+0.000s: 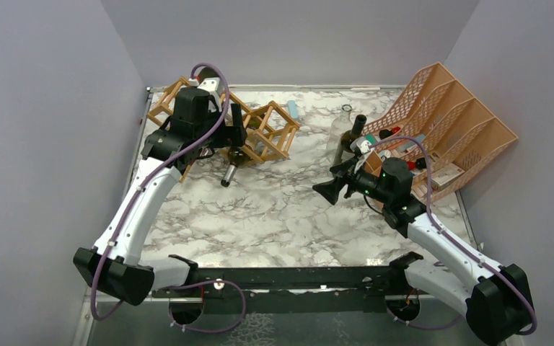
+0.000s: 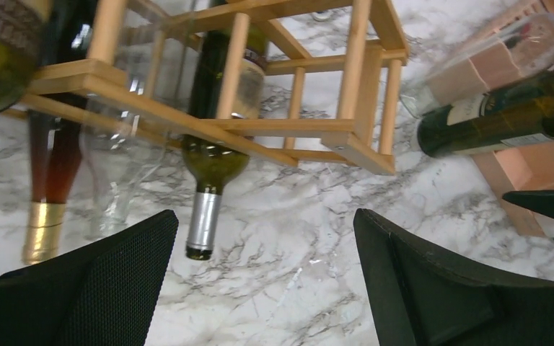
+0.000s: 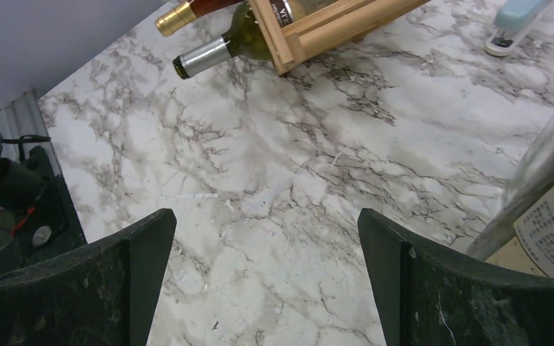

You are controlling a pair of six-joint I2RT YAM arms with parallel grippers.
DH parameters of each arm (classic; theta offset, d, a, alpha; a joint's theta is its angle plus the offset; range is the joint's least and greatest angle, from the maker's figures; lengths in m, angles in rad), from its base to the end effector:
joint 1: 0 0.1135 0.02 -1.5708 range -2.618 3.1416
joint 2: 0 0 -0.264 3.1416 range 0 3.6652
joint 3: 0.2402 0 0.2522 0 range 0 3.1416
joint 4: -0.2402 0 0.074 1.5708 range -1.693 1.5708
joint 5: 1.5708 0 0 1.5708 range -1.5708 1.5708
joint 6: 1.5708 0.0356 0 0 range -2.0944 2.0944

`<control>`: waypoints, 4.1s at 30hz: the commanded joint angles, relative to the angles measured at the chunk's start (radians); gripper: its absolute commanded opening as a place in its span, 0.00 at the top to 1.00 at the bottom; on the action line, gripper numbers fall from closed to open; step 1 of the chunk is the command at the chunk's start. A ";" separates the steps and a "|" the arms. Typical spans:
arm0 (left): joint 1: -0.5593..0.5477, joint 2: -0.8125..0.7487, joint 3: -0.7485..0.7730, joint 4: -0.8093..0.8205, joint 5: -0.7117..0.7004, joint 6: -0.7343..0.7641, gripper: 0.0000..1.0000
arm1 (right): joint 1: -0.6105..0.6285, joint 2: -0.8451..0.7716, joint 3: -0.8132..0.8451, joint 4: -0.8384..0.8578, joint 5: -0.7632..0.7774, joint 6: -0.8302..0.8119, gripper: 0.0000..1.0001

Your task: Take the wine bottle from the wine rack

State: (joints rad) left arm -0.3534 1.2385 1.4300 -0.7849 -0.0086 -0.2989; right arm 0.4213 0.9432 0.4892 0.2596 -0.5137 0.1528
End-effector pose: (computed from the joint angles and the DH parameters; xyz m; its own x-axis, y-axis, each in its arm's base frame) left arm 0.2382 -0.0876 0.4073 -0.6013 -0.0920 -0.7937 0.1699 0.9559 -0.2395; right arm 0.1886 0.1037 0.2534 -0.2954 0.0129 -0.9553 -0.7600 0.6027 0.2432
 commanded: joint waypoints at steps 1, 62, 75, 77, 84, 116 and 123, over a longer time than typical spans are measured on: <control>-0.001 0.051 -0.044 0.146 0.219 -0.054 0.01 | -0.003 0.005 0.036 0.013 -0.112 0.017 0.00; 0.030 0.242 0.341 -0.144 -0.420 0.253 0.01 | -0.002 -0.061 0.020 -0.023 -0.095 0.021 0.00; 0.141 0.585 0.638 -0.012 -0.403 0.454 0.01 | -0.001 -0.081 0.014 -0.034 -0.086 0.007 0.01; 0.150 0.604 0.642 0.006 -0.332 0.457 0.01 | -0.001 -0.074 0.017 -0.034 -0.091 0.007 0.00; 0.174 0.669 0.639 0.006 -0.301 0.471 0.05 | -0.001 -0.073 0.016 -0.032 -0.091 0.005 0.00; 0.254 0.717 0.549 -0.010 -0.228 0.390 0.13 | -0.001 -0.077 0.017 -0.031 -0.093 0.010 0.00; 0.271 0.711 0.523 -0.013 -0.198 0.378 0.13 | -0.001 -0.081 0.017 -0.032 -0.092 0.010 0.00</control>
State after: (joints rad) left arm -0.1051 1.9617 1.9869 -0.7341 -0.2134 0.0849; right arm 0.4213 0.8761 0.4919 0.2333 -0.5922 0.1650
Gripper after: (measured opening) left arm 0.889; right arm 0.995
